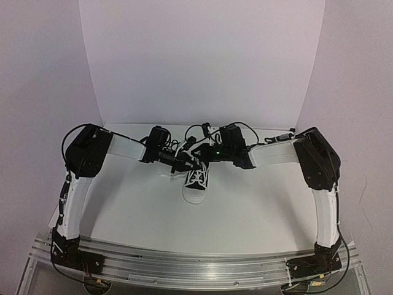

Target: Tie the shoes

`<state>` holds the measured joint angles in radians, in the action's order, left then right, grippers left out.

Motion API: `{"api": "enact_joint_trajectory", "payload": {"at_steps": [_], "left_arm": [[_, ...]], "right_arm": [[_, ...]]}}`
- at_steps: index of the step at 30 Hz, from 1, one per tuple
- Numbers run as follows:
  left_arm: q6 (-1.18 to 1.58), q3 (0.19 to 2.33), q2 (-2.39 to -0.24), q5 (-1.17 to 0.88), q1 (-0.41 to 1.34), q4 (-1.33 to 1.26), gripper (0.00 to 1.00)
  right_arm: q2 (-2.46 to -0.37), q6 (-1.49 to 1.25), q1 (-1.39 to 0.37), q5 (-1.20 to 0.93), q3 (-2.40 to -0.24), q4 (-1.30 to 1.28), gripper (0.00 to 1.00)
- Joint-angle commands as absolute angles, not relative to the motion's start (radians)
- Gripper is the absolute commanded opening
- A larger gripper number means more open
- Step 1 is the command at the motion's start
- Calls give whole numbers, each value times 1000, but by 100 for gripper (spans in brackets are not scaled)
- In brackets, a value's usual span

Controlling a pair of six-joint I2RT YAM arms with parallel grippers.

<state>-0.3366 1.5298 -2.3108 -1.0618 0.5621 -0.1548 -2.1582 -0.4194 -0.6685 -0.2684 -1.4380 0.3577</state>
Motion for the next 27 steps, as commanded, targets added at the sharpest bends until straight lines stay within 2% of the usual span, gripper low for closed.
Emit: {"api": "enact_joint_trajectory", "payload": {"at_steps": [1, 2, 6, 14, 21, 27], "left_arm": [[-399, 1607, -2282, -1054, 557, -47, 22], [-442, 1630, -2283, -1060, 551, 8, 31], [-661, 1731, -2279, -1070, 524, 259, 46], [-893, 1878, -2297, -1124, 473, 587, 54], [-876, 2104, -2464, -826, 438, 574, 58], [-1018, 2155, -2546, -830, 444, 646, 65]], "right_arm": [[-2109, -415, -673, -263, -1422, 398, 0], [-2099, -418, -672, -260, -1412, 398, 0], [-2075, -438, -672, -239, -1395, 404, 0], [-2059, -443, -671, -232, -1395, 405, 0], [-2047, -443, -672, -227, -1377, 405, 0], [-2052, -442, -672, -225, -1381, 405, 0]]}}
